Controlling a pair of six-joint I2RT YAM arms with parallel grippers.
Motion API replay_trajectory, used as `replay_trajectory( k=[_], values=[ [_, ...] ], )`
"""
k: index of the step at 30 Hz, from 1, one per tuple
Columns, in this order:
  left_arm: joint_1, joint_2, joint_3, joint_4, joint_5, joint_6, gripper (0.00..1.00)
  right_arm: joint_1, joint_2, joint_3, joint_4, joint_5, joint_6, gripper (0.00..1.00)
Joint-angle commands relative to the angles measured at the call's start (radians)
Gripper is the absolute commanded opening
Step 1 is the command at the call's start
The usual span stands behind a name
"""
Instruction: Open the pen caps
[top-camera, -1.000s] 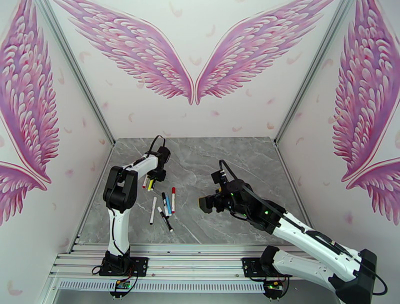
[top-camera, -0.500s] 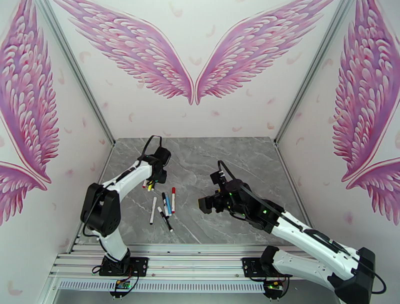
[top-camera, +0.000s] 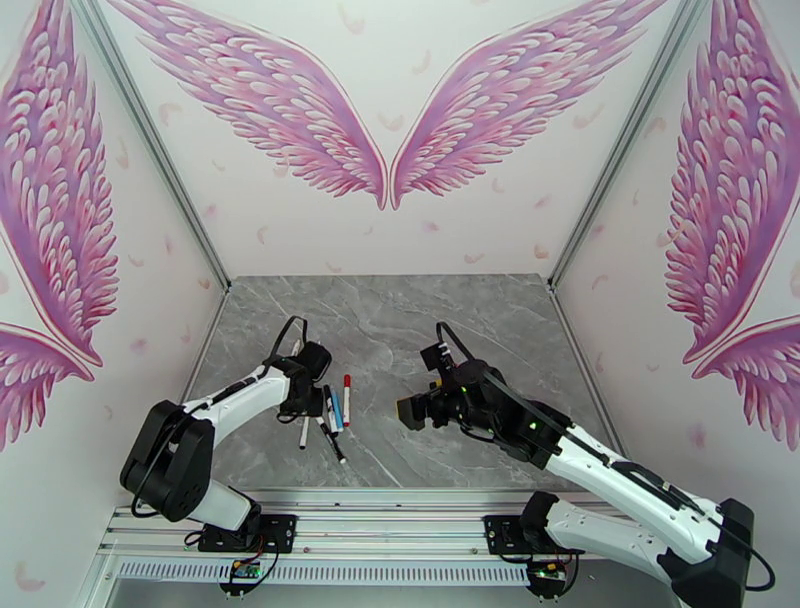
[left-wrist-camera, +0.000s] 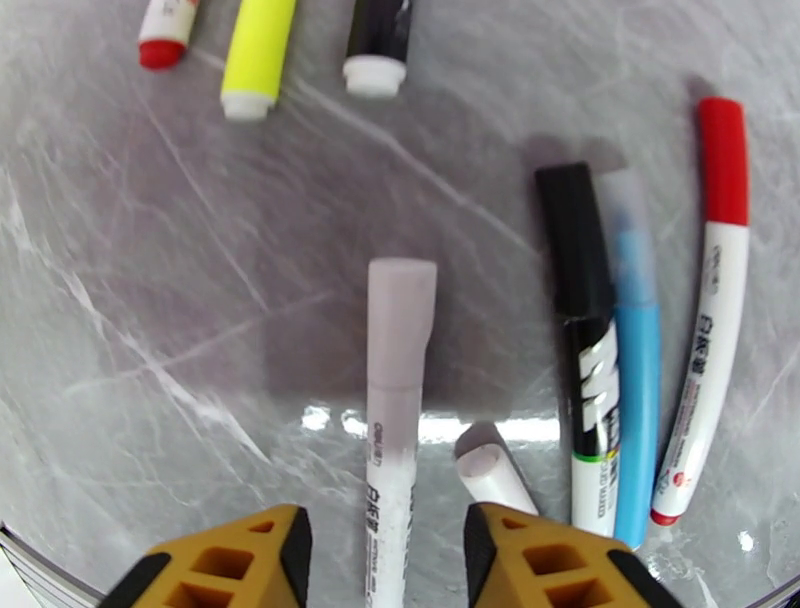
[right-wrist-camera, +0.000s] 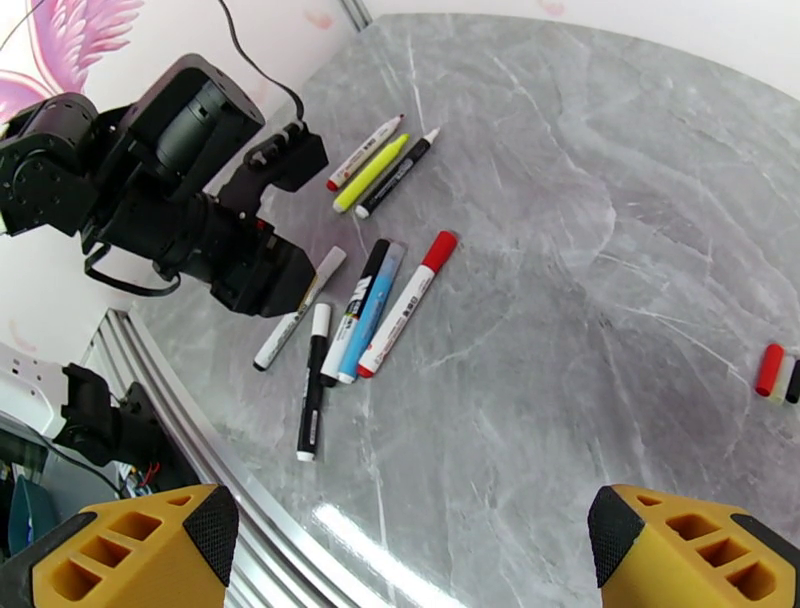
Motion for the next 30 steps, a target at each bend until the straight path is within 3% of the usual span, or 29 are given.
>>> replay_trajectory(
  k=[1,22,30],
  values=[
    [-0.004,0.024,-0.033,0.077,0.025,-0.028,0.47,0.011,-0.019,-0.016,0.005,-0.013,0.004,0.99],
    [0.022,0.088,-0.080,0.125,-0.010,-0.028,0.27,0.010,0.007,-0.038,0.043,-0.014,0.031,0.99],
    [0.009,-0.007,-0.074,0.111,-0.034,-0.016,0.17,0.010,0.022,-0.076,0.103,-0.013,0.144,1.00]
  ],
)
